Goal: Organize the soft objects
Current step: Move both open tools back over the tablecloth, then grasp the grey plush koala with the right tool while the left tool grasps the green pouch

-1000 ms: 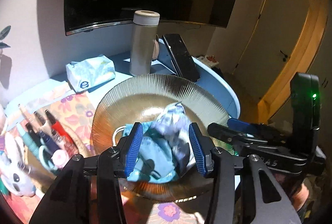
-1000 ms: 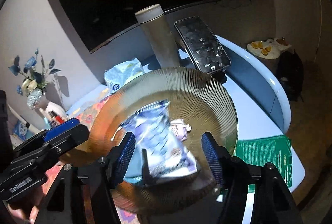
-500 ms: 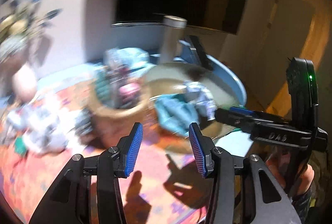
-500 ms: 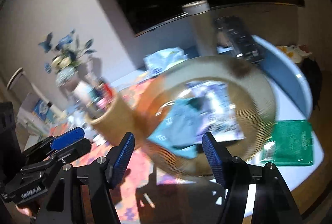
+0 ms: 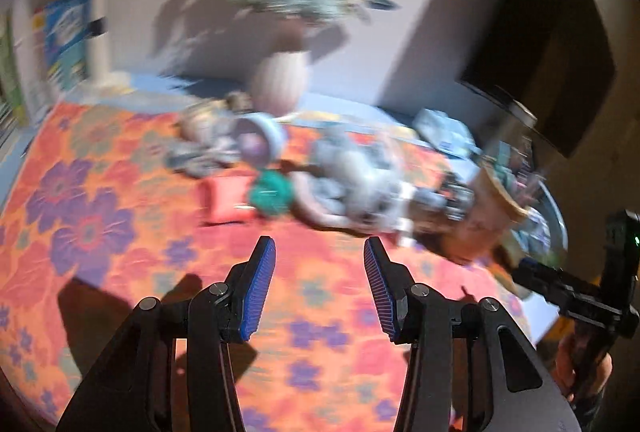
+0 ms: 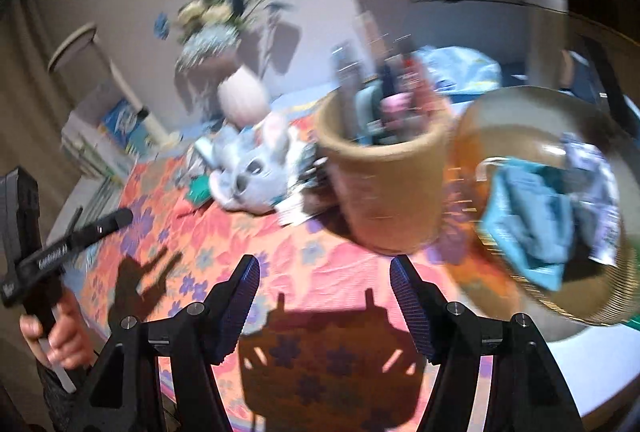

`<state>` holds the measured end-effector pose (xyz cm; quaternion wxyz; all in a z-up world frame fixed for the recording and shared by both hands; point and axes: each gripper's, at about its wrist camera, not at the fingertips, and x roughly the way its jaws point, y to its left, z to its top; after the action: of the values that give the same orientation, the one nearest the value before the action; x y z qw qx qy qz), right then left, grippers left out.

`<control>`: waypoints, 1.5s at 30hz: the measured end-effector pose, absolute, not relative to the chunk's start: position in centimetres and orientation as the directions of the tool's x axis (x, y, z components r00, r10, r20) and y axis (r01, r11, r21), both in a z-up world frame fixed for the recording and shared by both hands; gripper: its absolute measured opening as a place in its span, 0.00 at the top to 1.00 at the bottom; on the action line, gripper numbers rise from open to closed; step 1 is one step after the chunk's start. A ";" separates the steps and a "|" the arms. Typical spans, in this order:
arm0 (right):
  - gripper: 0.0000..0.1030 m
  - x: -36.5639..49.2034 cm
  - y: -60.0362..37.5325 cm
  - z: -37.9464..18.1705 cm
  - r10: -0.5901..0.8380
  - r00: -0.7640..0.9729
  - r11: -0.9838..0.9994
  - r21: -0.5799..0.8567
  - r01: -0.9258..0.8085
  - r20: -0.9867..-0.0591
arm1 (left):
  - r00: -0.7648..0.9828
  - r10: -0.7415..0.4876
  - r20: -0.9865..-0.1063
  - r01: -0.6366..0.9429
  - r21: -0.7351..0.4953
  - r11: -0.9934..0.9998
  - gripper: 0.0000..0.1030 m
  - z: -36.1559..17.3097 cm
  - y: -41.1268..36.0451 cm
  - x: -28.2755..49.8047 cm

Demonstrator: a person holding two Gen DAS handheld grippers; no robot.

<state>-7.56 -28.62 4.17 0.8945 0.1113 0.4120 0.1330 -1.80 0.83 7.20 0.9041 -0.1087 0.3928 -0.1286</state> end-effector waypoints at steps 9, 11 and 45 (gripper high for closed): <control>0.36 -3.7 -21.8 2.2 0.344 0.565 0.939 0.263 -0.223 -0.750 | 0.603 -0.318 -0.732 0.135 -0.299 0.944 0.58 3.2 3.2 1.9; 0.36 -2.6 -20.4 2.3 0.348 0.564 0.937 0.254 -0.240 -0.749 | 0.591 -0.325 -0.739 0.153 -0.292 0.944 0.58 2.8 2.9 2.9; 0.36 6.2 -16.5 0.3 0.233 0.696 0.969 0.226 -0.103 -0.679 | 0.651 -0.264 -0.711 0.356 -0.021 0.934 0.68 -0.1 -2.3 6.9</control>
<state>6.24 -16.54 0.25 0.9169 0.0852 0.3790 0.0917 6.87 -2.29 -0.14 0.9067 0.0602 0.3809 -0.1709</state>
